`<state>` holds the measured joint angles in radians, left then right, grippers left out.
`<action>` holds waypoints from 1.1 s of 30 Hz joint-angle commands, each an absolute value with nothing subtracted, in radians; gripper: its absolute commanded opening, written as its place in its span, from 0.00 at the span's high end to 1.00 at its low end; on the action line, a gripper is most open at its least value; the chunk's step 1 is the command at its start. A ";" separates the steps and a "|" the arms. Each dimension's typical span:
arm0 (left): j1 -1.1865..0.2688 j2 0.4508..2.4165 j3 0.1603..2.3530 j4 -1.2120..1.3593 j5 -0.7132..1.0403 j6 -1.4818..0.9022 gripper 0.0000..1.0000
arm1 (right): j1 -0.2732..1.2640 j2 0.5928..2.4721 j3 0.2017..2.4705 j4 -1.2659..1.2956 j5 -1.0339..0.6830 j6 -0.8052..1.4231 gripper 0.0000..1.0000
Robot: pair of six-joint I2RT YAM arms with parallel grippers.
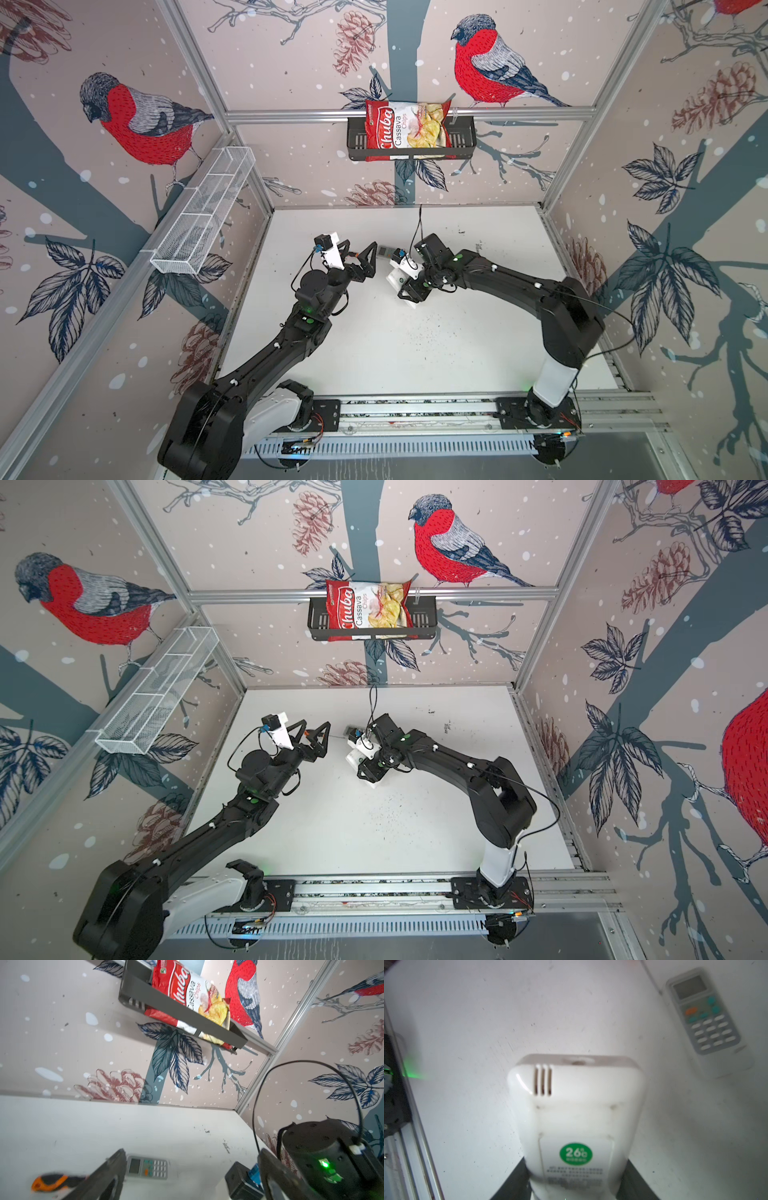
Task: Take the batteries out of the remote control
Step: 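Take the remote with the right gripper and lower it onto the table, then grasp the lying white remote with the left gripper while the right gripper withdraws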
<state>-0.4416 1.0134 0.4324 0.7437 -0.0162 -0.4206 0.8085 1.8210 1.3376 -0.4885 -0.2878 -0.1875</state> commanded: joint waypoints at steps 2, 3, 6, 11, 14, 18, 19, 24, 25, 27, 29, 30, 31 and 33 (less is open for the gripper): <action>-0.448 0.900 0.319 0.706 -0.163 -0.437 0.03 | 0.867 1.875 1.353 -0.537 -0.183 -0.204 0.65; -0.448 0.864 0.298 0.687 -0.165 -0.437 0.03 | 0.882 1.892 1.352 -0.539 -0.172 -0.203 0.65; -0.449 0.786 0.257 0.612 -0.191 -0.413 0.03 | 0.913 1.935 1.340 -0.535 -0.151 -0.202 0.63; -0.449 0.699 0.235 0.549 -0.211 -0.405 0.04 | 0.942 1.971 1.313 -0.503 -0.140 -0.196 0.60; -0.449 0.692 0.235 0.536 -0.207 -0.414 0.04 | 0.954 1.991 1.315 -0.500 -0.131 -0.198 0.57; -0.449 0.703 0.226 0.535 -0.197 -0.416 0.04 | 0.966 2.011 1.313 -0.497 -0.108 -0.197 0.46; -0.449 0.710 0.224 0.541 -0.193 -0.417 0.04 | 0.969 2.012 1.309 -0.496 -0.099 -0.197 0.42; -0.450 0.744 0.235 0.546 -0.173 -0.415 0.03 | 0.973 1.993 1.279 -0.490 -0.044 -0.192 0.28; -0.449 0.751 0.242 0.540 -0.170 -0.414 0.03 | 0.971 1.984 1.267 -0.486 -0.037 -0.189 0.26; -0.450 0.763 0.250 0.532 -0.167 -0.413 0.03 | 0.966 1.963 1.246 -0.473 -0.032 -0.179 0.24; -0.451 0.771 0.256 0.531 -0.160 -0.411 0.03 | 0.960 1.938 1.217 -0.460 -0.021 -0.168 0.23; -0.450 0.778 0.256 0.531 -0.157 -0.410 0.03 | 0.956 1.922 1.199 -0.451 -0.016 -0.162 0.23; -0.452 0.782 0.259 0.529 -0.155 -0.410 0.03 | 0.951 1.909 1.183 -0.445 -0.011 -0.156 0.23; -0.454 0.797 0.263 0.524 -0.145 -0.406 0.03 | 0.939 1.877 1.148 -0.432 -0.004 -0.142 0.23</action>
